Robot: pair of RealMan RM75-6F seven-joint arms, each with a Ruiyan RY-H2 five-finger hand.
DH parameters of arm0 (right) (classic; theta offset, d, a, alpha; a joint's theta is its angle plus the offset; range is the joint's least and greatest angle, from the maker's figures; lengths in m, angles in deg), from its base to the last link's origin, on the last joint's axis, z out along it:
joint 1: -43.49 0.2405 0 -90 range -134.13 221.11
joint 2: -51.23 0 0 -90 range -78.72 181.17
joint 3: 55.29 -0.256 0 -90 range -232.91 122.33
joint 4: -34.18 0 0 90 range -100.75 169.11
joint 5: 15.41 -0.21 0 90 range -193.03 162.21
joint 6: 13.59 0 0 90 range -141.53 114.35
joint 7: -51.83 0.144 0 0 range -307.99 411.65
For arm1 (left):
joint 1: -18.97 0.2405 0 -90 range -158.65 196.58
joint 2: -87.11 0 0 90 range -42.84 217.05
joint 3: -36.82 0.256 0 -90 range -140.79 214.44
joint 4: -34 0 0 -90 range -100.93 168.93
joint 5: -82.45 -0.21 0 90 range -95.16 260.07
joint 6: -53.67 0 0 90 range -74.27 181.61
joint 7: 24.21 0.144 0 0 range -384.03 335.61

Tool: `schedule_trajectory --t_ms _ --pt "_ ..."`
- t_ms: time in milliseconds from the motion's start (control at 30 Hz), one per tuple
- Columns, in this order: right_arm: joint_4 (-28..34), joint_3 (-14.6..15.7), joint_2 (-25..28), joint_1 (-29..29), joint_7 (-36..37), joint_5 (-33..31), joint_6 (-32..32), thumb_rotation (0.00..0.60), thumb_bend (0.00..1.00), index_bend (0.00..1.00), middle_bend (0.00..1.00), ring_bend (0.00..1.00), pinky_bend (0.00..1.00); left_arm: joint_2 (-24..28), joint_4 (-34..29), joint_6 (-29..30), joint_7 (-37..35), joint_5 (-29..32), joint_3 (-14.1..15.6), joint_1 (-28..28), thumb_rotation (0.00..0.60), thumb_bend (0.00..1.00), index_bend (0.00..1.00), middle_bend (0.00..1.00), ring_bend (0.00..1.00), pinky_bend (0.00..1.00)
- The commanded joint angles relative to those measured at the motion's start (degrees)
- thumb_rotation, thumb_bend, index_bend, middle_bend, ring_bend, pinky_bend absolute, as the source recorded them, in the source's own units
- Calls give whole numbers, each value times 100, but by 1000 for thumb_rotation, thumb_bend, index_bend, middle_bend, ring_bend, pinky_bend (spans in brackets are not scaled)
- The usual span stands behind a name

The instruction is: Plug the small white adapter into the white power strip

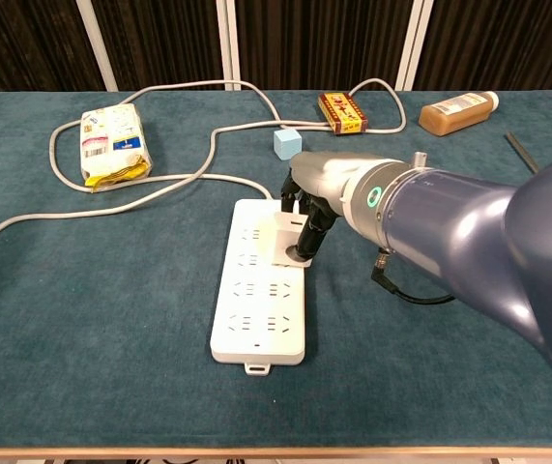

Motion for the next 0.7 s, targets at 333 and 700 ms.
schedule_trajectory --t_ms 333,700 --pt "77 175 -109 -31 -35 389 112 600 503 603 487 296 86 -11 -2 -3 30 -3 3 -4 600 85 182 0 0 0" --pt "-21 232 -194 -30 -204 414 84 600 505 611 491 297 87 -15 -4 -16 53 25 -4 -9 600 84 185 0 0 0"
